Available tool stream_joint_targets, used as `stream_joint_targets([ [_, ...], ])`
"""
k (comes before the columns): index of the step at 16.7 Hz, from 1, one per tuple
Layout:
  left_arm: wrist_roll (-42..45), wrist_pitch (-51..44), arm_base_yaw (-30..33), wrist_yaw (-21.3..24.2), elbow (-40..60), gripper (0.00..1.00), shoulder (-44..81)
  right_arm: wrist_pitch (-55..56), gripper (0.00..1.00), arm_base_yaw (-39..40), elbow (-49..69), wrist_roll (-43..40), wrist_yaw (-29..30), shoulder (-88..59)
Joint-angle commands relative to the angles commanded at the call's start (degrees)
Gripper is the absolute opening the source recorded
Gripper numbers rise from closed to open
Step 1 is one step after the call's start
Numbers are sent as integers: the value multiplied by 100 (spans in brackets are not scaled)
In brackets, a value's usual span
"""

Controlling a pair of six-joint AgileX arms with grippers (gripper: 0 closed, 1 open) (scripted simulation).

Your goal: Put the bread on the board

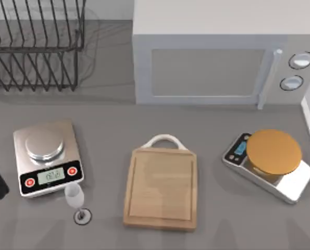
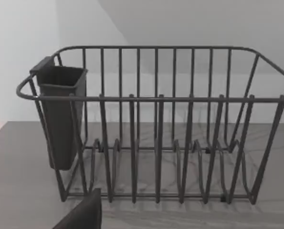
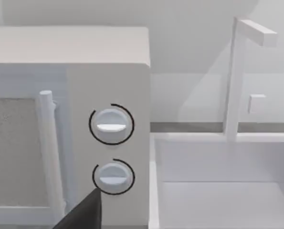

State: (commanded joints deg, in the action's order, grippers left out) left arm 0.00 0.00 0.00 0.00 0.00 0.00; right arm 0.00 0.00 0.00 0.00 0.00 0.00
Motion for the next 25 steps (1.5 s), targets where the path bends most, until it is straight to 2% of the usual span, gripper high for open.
stream_joint_targets([
  [4,102,-117,-27,-2,171,100,175,0,100,0,0,0,0,0],
  [9,878,-1010,-200,8,1538,100,1674,0,100,0,0,0,0,0],
  [12,1574,-1853,-353,18,2727,100,3252,0,100,0,0,0,0,0],
  [20,3602,-4443,-828,2,6072,100,8391,0,100,0,0,0,0,0],
  [25,4595,-5613,-1075,-8,7832,100,10593,0,100,0,0,0,0,0],
])
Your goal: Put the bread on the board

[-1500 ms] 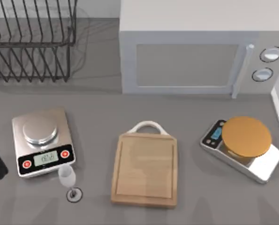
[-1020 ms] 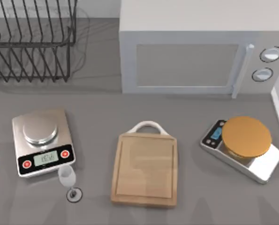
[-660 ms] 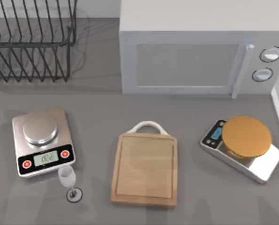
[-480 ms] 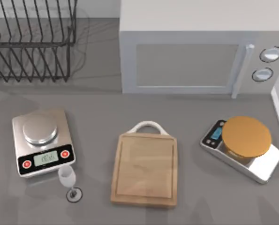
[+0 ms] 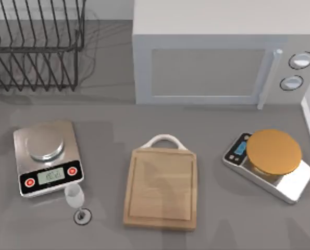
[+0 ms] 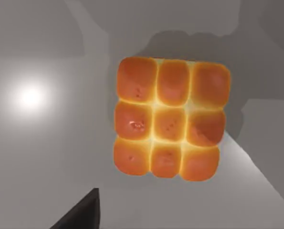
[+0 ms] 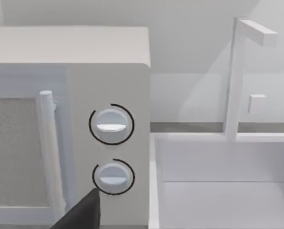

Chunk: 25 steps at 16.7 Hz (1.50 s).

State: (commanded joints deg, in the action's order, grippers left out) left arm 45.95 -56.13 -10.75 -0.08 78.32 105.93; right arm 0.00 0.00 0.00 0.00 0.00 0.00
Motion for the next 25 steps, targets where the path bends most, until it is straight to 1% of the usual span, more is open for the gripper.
stream_joint_targets([
  [3,374,-392,-100,4,738,100,775,0,100,0,0,0,0,0],
  [6,536,-548,-146,10,1073,100,1138,0,100,0,0,0,0,0],
  [12,531,-520,-119,9,1052,100,1143,0,100,0,0,0,0,0],
  [14,526,-307,-134,11,912,100,1242,0,100,0,0,0,0,0],
  [19,552,688,-152,14,365,100,1638,0,100,0,0,0,0,0],
  [24,557,834,-156,14,262,100,1714,0,100,0,0,0,0,0],
  [25,557,834,-156,14,262,92,1714,0,100,0,0,0,0,0],
])
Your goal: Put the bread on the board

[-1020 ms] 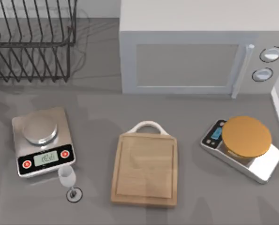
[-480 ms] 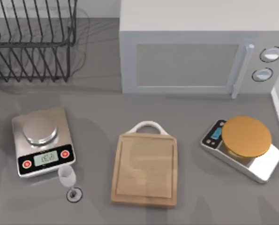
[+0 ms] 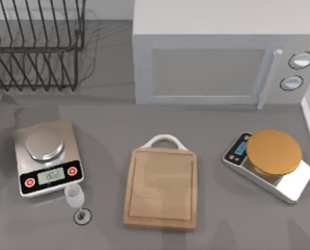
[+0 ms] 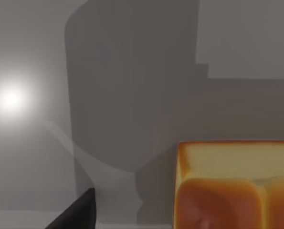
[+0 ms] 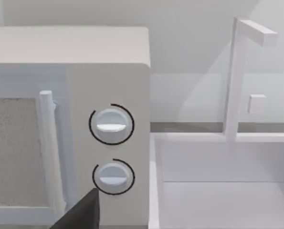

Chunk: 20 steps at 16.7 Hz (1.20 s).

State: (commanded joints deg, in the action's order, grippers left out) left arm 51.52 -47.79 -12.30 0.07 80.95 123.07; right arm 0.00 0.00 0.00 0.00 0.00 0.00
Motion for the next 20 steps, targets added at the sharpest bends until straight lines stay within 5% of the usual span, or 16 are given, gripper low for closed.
stream_joint_targets([
  [12,0,0,0,0,0,2,0,0,100,0,0,0,0,0],
  [20,0,0,0,0,0,0,0,0,100,0,0,0,0,0],
])
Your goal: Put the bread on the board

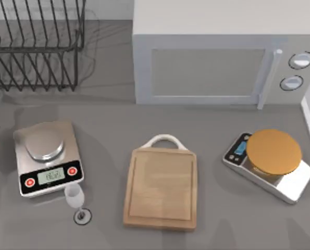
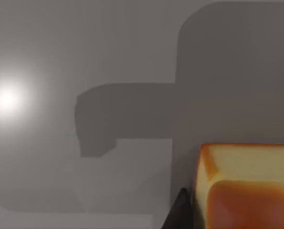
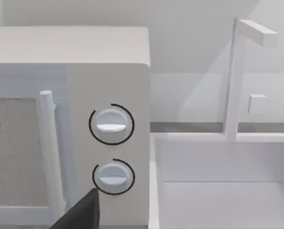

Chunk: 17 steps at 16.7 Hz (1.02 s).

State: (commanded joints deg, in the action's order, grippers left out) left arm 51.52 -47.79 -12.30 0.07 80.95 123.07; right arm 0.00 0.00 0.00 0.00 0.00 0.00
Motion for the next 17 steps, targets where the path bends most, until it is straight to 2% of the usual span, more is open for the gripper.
stream_joint_targets([
  [4,-71,-366,10,86,204,0,-216,0,100,0,0,0,0,0],
  [11,-78,-2015,33,82,1318,0,-713,0,100,0,0,0,0,0],
  [17,-76,-2165,27,79,1433,0,-771,0,100,0,0,0,0,0],
])
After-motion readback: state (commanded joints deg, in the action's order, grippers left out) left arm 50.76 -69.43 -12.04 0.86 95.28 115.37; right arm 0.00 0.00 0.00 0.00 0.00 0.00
